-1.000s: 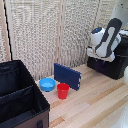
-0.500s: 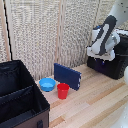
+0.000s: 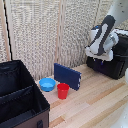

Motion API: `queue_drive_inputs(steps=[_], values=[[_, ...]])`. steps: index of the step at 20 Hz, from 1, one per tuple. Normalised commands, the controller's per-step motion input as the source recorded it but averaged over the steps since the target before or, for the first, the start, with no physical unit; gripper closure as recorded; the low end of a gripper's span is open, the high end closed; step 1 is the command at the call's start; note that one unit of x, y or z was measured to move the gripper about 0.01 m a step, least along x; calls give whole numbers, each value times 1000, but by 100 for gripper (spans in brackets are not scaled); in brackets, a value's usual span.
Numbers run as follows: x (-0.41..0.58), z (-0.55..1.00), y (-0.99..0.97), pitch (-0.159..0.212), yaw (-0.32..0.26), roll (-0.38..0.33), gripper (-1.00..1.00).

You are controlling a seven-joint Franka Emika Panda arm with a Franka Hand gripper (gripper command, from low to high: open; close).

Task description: Please move the gripper into proximity with the fryer handle. Once close enough, gingerly grasp the handle and gently tug the fryer basket open in your direction.

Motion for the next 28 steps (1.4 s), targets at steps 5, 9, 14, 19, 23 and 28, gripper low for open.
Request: queue_drive_inputs(steps=[5,9,14,19,23,28], values=[[-299,616,853,-17,0,0,100],[-36,631,836,2,-9,0,100],[0,339,822,16,-58,-36,100],[0,-46,673,5,-35,-100,100],[63,-295,349,6,0,-113,100],[173,-452,247,54,0,-170,100]])
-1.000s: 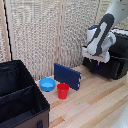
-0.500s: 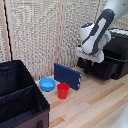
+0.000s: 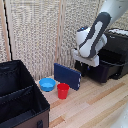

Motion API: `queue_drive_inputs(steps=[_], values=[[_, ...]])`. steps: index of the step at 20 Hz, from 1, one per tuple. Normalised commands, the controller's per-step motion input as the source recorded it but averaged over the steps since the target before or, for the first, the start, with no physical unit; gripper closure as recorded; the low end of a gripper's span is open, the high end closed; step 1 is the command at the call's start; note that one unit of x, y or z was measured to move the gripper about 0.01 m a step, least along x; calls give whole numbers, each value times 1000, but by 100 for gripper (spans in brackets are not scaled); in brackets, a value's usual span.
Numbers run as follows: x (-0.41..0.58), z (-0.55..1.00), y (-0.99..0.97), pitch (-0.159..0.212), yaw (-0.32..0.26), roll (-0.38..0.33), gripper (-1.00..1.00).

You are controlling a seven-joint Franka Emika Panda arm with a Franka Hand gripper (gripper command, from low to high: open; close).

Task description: Please move the gripper into proximity with the fryer handle. Once close enough, gingerly grasp the handle and gently tug the fryer basket open in your direction.

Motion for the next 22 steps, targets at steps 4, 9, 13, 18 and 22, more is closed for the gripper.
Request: queue_drive_inputs(steps=[4,9,13,18,22], values=[[106,-386,200,63,0,-139,100],[19,-62,42,28,9,-16,-100],[12,388,-31,89,46,0,-100],[18,742,-50,147,16,-14,-100],[99,676,39,110,0,-28,-100]])
